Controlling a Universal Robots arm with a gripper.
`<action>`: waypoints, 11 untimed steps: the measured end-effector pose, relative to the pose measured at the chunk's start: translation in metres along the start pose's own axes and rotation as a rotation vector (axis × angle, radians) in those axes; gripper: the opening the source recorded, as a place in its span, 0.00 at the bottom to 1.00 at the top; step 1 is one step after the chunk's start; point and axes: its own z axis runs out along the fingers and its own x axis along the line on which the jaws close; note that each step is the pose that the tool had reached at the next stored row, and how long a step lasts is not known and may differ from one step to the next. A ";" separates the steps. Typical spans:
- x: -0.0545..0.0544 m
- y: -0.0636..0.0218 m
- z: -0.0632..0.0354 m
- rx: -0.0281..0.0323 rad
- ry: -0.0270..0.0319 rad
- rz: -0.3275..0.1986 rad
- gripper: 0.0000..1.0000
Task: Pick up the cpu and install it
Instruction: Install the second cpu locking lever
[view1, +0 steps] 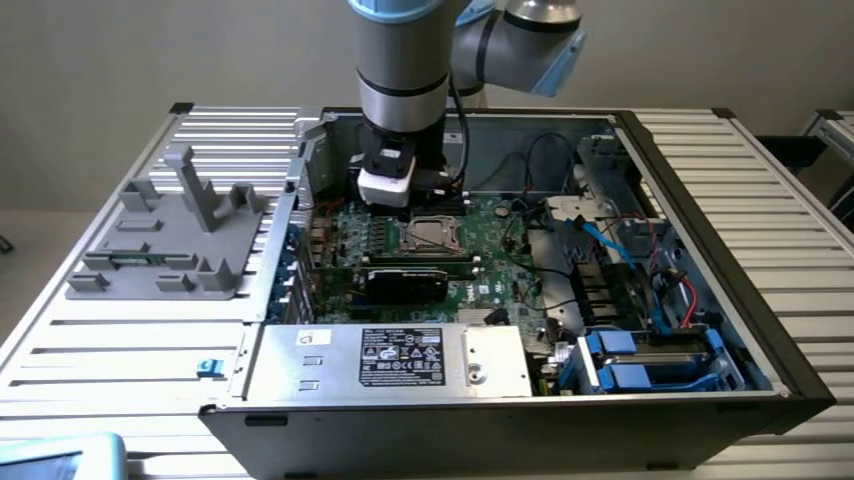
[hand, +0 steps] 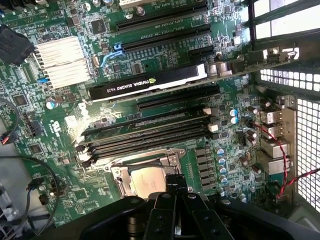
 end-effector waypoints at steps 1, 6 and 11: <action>0.000 0.0002 -0.0001 0.0007 -0.0002 0.000 0.11; 0.001 0.0031 0.0000 0.0343 -0.0086 0.000 0.11; 0.002 0.0070 0.0049 0.0543 -0.0136 0.001 0.11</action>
